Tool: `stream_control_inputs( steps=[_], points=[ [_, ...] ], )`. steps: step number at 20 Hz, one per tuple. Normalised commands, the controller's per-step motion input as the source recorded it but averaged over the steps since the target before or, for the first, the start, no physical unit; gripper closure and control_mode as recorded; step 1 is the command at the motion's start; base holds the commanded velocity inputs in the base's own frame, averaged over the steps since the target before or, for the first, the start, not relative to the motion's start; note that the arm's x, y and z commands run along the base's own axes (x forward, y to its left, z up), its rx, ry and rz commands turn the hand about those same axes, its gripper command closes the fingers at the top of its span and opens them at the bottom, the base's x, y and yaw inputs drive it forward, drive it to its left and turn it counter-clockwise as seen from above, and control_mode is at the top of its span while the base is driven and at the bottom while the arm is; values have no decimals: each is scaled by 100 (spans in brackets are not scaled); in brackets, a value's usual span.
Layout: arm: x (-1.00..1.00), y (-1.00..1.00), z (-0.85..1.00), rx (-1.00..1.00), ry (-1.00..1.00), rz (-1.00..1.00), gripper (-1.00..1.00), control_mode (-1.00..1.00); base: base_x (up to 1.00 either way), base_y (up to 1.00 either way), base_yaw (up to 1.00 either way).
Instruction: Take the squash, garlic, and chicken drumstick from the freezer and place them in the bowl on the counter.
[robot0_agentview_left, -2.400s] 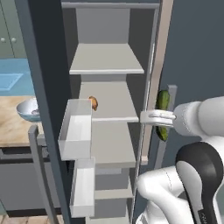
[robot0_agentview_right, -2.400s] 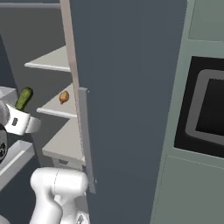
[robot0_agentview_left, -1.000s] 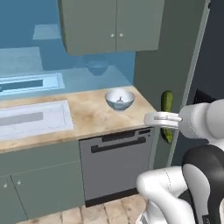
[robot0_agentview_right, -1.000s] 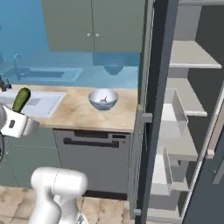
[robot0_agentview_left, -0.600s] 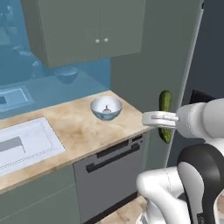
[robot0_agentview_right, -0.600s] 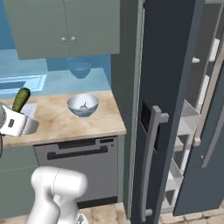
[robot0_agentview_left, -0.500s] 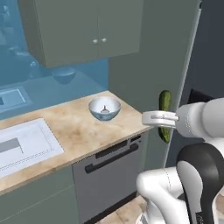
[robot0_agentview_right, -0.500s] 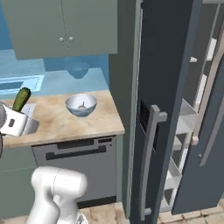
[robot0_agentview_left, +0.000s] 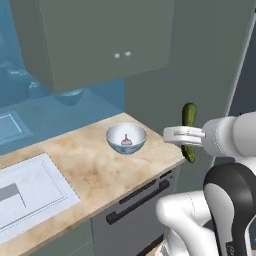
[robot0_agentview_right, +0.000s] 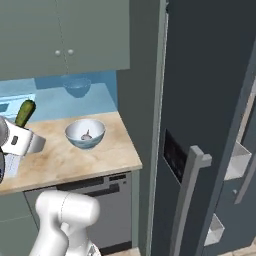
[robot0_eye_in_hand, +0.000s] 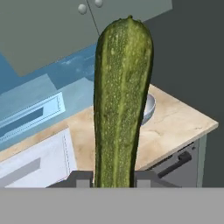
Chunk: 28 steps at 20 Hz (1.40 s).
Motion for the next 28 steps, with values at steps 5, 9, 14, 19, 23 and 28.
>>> stream_control_inputs(
  steps=[5, 9, 14, 19, 23, 28],
  points=[
    [0, 0, 0, 0, 0, 0, 100, 100, 88, 13, -19],
    [0, 0, 0, 0, 0, 0, 100, 100, 51, 47, -24],
    [0, 0, 0, 0, 0, 0, 100, 100, 28, 57, -32],
    [0, 0, 0, 0, 0, 0, 100, 100, 24, 19, -23],
    [57, 23, -15, -3, 0, -15, 100, -100, 0, 0, 0],
    [52, 1, -40, -1, 0, 0, 100, -100, 0, 0, 0]
  ],
)
